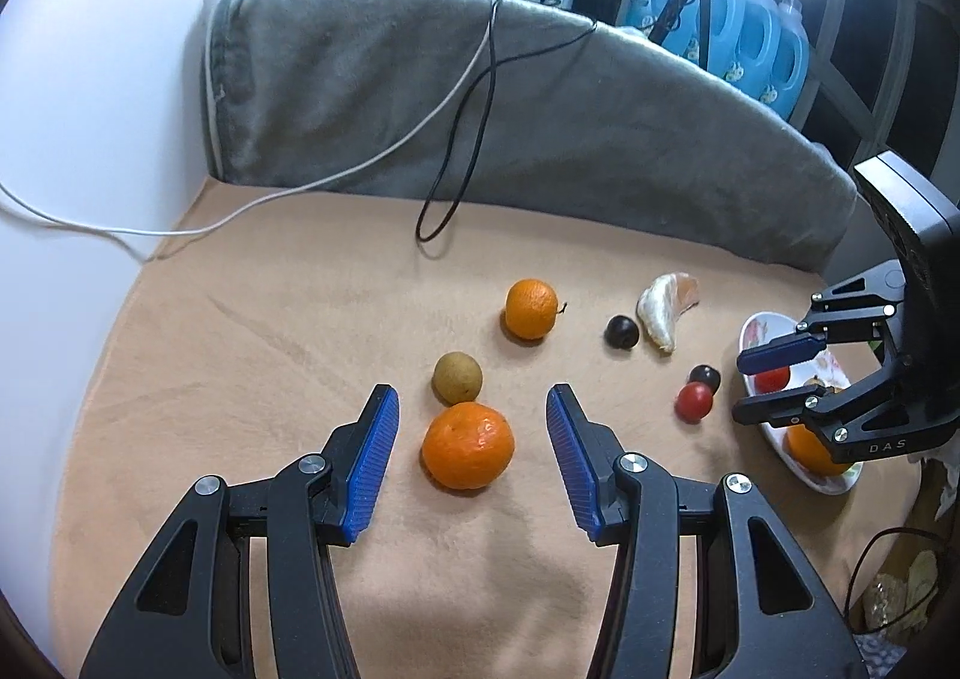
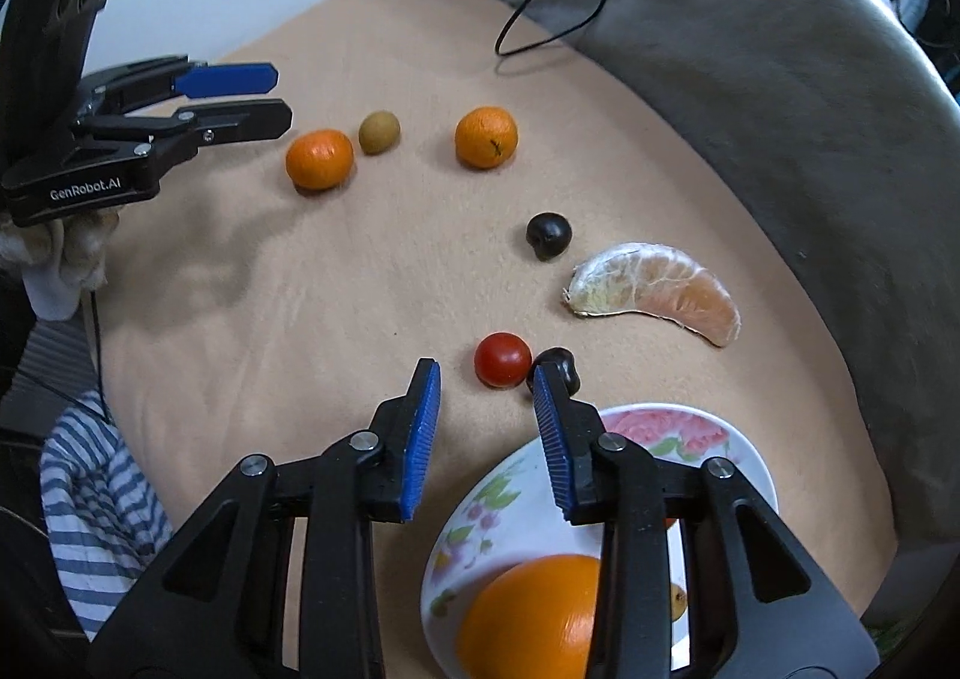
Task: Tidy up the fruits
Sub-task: 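Move the left tool to a tangerine while the right tool approaches a cherry tomato, then grasp the tangerine with the left tool while the right tool grasps the cherry tomato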
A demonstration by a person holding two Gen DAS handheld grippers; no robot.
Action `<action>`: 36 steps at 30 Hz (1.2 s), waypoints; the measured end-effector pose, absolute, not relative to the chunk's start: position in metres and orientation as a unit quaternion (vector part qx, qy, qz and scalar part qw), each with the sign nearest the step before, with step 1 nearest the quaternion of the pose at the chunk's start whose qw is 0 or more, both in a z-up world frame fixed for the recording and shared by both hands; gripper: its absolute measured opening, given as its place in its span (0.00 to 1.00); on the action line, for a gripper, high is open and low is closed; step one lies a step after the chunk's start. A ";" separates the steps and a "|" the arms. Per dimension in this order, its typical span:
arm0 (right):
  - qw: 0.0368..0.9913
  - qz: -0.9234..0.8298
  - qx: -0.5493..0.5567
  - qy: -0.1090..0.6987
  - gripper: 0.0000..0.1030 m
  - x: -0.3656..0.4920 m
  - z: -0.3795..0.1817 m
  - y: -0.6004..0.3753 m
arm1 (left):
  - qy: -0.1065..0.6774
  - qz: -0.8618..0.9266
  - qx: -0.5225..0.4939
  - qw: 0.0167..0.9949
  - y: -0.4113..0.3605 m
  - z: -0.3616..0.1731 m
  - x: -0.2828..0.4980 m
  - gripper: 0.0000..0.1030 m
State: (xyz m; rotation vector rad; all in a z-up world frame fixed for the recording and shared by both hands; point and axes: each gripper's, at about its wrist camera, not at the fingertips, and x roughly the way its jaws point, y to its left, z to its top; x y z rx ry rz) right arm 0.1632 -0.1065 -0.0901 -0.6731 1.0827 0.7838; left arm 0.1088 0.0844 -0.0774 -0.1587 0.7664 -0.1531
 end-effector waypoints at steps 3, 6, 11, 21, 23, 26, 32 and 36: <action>0.726 0.355 -0.319 0.495 0.33 0.166 -0.096 -0.101 | 0.381 -0.076 -0.076 0.918 0.085 -0.084 0.113 0.49; 0.719 0.354 -0.330 0.499 0.33 0.167 -0.102 -0.097 | 0.390 -0.077 -0.078 0.914 0.085 -0.091 0.117 0.49; 0.711 0.352 -0.340 0.505 0.33 0.171 -0.110 -0.093 | 0.401 -0.076 -0.084 0.909 0.089 -0.098 0.122 0.49; 0.698 0.349 -0.371 0.504 0.33 0.173 -0.122 -0.078 | 0.407 -0.082 -0.091 0.905 0.091 -0.102 0.128 0.49; 0.696 0.348 -0.380 0.500 0.33 0.171 -0.123 -0.075 | 0.410 -0.085 -0.093 0.903 0.091 -0.102 0.128 0.49; 0.696 0.343 -0.392 0.494 0.28 0.165 -0.123 -0.072 | 0.415 -0.093 -0.103 0.899 0.093 -0.104 0.128 0.49; 0.698 0.340 -0.394 0.491 0.25 0.161 -0.125 -0.065 | 0.427 -0.098 -0.108 0.893 0.092 -0.111 0.131 0.46; 0.700 0.339 -0.394 0.490 0.24 0.156 -0.125 -0.063 | 0.432 -0.106 -0.115 0.888 0.091 -0.115 0.134 0.39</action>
